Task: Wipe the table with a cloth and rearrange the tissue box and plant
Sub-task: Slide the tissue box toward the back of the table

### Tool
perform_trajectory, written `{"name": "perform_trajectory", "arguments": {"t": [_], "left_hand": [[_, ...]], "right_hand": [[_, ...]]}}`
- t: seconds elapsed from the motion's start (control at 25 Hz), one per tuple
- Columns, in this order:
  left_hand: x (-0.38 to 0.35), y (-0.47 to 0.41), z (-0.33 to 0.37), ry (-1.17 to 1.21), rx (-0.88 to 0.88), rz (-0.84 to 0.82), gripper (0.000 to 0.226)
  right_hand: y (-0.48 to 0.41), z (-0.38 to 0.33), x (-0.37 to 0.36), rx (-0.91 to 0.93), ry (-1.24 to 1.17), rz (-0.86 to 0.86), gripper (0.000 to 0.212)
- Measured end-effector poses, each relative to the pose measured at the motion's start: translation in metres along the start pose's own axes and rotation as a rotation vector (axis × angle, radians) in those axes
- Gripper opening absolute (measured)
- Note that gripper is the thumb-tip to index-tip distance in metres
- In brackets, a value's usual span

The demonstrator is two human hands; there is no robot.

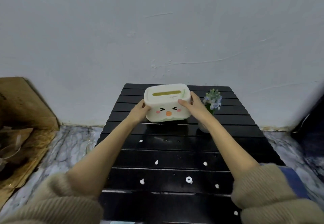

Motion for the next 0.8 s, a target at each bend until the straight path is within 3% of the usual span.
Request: {"name": "perform_trajectory", "arguments": {"t": [0.32, 0.48, 0.6, 0.72, 0.8], "left_hand": [[0.014, -0.071, 0.011, 0.038, -0.084, 0.014, 0.078], [0.008, -0.096, -0.001, 0.070, -0.093, 0.023, 0.069], [0.004, -0.098, -0.004, 0.097, -0.114, -0.022, 0.061], [0.011, -0.084, -0.004, -0.014, -0.095, 0.015, 0.051], [0.016, -0.068, -0.014, -0.156, -0.057, 0.068, 0.058]], "right_hand": [[-0.079, 0.000, -0.009, 0.033, -0.068, 0.091, 0.046], [-0.098, 0.016, -0.009, 0.026, -0.068, 0.090, 0.044], [-0.084, 0.010, -0.009, 0.130, -0.061, 0.078, 0.038], [-0.056, -0.005, -0.012, 0.208, 0.015, 0.082, 0.044], [-0.033, -0.004, -0.018, 0.180, 0.056, 0.067, 0.053]]}}
Point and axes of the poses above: each hand's wrist, its own y-axis away from the middle knuckle, its own x-axis out of the back of the hand, z = x × y, the point moved 7 cm from there along -y, towards the middle knuckle, and after that the axes turned 11 degrees about -y, right-handed, at the moved point
